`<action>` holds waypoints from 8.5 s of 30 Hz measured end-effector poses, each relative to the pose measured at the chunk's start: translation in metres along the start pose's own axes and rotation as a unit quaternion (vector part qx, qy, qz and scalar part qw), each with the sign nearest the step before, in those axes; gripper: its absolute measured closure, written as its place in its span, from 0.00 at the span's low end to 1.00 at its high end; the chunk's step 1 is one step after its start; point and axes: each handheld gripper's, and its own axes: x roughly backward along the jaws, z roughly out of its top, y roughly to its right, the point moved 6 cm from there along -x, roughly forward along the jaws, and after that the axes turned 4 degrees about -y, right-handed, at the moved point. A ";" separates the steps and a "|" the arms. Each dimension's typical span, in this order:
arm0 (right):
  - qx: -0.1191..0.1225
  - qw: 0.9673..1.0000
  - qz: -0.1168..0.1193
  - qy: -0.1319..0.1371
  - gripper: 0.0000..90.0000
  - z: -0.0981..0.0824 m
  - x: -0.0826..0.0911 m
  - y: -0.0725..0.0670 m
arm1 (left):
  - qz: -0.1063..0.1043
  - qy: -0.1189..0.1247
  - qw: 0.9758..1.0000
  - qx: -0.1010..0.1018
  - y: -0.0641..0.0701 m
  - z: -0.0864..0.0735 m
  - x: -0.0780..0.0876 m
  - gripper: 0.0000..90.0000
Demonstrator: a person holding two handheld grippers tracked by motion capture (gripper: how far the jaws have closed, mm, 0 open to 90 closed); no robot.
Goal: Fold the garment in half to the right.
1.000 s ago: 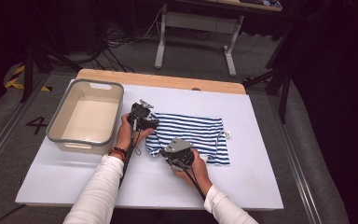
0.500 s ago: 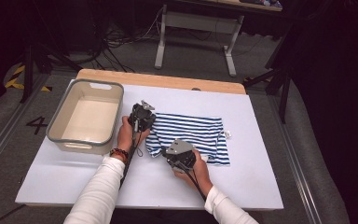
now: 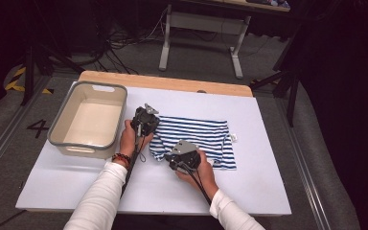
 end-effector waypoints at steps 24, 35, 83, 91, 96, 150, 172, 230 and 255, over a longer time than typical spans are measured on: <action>-0.029 0.999 0.006 0.026 0.96 0.006 0.002 0.000 | 0.046 0.009 0.998 -0.039 0.007 0.005 0.012 0.96; -0.024 0.999 0.010 0.045 0.96 0.013 0.008 -0.006 | 0.056 0.022 0.997 -0.041 0.009 0.008 0.028 0.96; -0.171 0.970 -0.009 0.170 0.98 -0.023 0.094 0.039 | -0.002 0.047 0.994 -0.094 0.102 0.109 0.015 0.95; -0.194 0.966 -0.029 0.168 0.98 -0.048 0.112 0.058 | -0.022 0.045 0.993 -0.111 0.133 0.118 -0.008 0.94; -0.207 0.965 -0.036 0.157 0.98 -0.065 0.117 0.066 | -0.031 0.040 0.992 -0.117 0.145 0.122 -0.018 0.91; -0.193 0.978 -0.067 -0.039 0.93 -0.074 0.050 0.126 | -0.131 0.014 0.977 -0.169 0.132 -0.022 0.016 1.00; -0.196 0.967 -0.165 -0.016 0.53 -0.076 0.090 0.140 | -0.141 0.038 0.976 -0.159 0.129 -0.015 0.020 0.64; -0.214 0.970 -0.110 -0.017 0.54 -0.089 0.076 0.132 | -0.122 0.007 0.980 -0.155 0.138 0.012 -0.017 0.93; -0.165 0.984 -0.060 0.013 0.99 -0.056 0.066 0.095 | -0.073 -0.005 0.980 -0.187 0.093 -0.023 0.040 0.93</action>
